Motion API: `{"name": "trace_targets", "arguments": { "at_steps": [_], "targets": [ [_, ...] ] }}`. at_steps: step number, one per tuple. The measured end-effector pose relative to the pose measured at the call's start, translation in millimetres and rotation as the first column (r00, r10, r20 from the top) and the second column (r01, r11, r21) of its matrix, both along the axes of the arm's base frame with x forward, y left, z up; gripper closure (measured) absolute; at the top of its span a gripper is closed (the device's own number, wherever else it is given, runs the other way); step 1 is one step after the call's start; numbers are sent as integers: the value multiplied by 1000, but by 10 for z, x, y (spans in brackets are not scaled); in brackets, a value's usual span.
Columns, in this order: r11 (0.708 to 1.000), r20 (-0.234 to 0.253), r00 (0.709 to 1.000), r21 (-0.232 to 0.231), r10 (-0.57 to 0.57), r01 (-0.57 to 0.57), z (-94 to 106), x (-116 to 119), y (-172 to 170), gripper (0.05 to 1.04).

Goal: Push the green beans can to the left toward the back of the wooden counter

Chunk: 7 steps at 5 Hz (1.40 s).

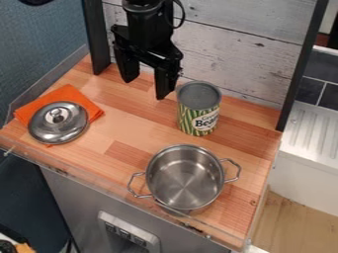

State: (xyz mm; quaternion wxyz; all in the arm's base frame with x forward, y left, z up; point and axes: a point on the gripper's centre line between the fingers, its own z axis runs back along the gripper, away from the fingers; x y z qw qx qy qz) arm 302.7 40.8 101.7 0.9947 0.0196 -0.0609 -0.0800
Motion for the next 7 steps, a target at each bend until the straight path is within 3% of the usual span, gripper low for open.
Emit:
{"name": "trace_targets", "arguments": {
  "at_steps": [1, 2, 4, 6, 7],
  "targets": [
    [1000, -22, 1000, -11, -1, 1, -79, 4, -17, 84],
    [997, 23, 998, -49, -52, 53, -67, 85, -204, 84],
    [971, 74, 977, -120, -200, 208, -253, 417, -883, 84],
    [975, 102, 980, -126, -172, 184, -497, 760, -1255, 84],
    [981, 70, 986, -109, -153, 160, -680, 825, -1245, 84]
  ]
}}
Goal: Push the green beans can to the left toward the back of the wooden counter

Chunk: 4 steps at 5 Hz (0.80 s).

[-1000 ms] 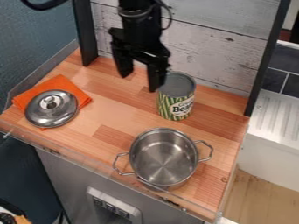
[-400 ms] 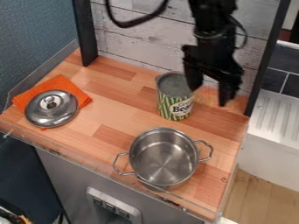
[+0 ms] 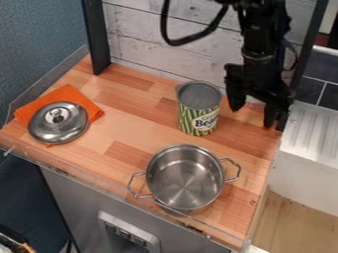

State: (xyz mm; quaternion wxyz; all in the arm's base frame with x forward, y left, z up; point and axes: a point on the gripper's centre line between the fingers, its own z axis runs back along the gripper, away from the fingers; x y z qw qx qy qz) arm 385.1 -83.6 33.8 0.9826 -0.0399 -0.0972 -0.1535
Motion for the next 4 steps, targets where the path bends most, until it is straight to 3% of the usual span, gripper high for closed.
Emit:
{"name": "trace_targets", "arguments": {
  "at_steps": [1, 2, 4],
  "targets": [
    [1000, -17, 1000, 22, 5, -4, -36, -16, 56, 84],
    [997, -71, 996, 53, 56, -53, -155, -137, 326, 82],
    [993, -109, 987, 51, 115, -110, -83, -209, 839, 82]
  ]
}}
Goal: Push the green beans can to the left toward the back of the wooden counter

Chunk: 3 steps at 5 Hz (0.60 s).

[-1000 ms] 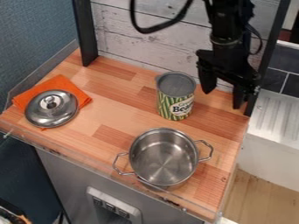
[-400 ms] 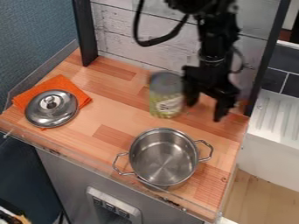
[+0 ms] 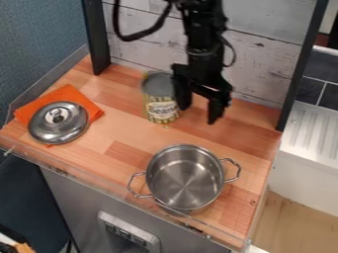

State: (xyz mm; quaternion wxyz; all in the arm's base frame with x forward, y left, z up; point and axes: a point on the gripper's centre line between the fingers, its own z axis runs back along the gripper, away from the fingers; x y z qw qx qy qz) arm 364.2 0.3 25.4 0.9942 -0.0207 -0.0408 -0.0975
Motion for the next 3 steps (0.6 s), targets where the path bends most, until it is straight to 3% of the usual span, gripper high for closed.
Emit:
{"name": "trace_targets", "arguments": {
  "at_steps": [2, 3],
  "targets": [
    [998, -43, 997, 15, 60, -59, 66, -64, 519, 83],
    [997, -46, 996, 19, 76, -75, 66, -82, 600, 83]
  ]
}}
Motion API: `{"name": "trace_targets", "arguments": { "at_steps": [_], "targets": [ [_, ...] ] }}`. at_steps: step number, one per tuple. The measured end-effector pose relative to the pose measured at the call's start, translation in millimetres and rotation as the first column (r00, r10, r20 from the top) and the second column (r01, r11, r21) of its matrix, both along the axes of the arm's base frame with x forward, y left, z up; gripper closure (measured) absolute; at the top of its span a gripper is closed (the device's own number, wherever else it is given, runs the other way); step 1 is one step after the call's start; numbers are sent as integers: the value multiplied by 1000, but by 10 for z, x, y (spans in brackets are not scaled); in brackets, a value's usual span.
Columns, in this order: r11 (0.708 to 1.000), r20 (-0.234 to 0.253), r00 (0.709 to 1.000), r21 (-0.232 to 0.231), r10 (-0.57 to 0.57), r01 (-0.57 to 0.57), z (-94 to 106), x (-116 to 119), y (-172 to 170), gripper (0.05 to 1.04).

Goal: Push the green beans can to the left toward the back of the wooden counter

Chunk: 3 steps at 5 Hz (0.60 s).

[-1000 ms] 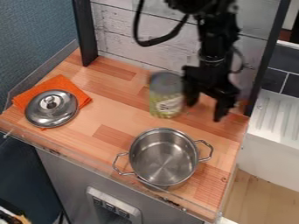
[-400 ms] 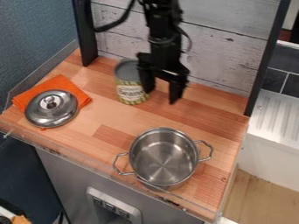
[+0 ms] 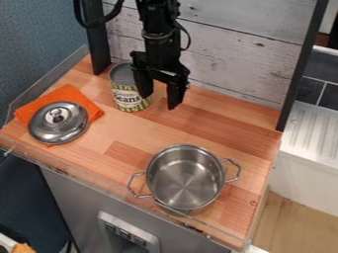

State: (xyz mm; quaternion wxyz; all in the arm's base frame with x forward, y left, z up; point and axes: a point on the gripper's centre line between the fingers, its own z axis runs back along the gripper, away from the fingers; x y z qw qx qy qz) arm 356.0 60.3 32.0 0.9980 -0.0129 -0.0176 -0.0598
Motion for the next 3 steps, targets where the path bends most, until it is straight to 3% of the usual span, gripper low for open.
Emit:
{"name": "trace_targets", "arguments": {
  "at_steps": [1, 3],
  "targets": [
    [1000, 29, 1000, -4, 12, -11, 126, -8, 18, 83],
    [1000, 125, 992, 4, -16, 16, 625, 5, -319, 83]
  ]
}}
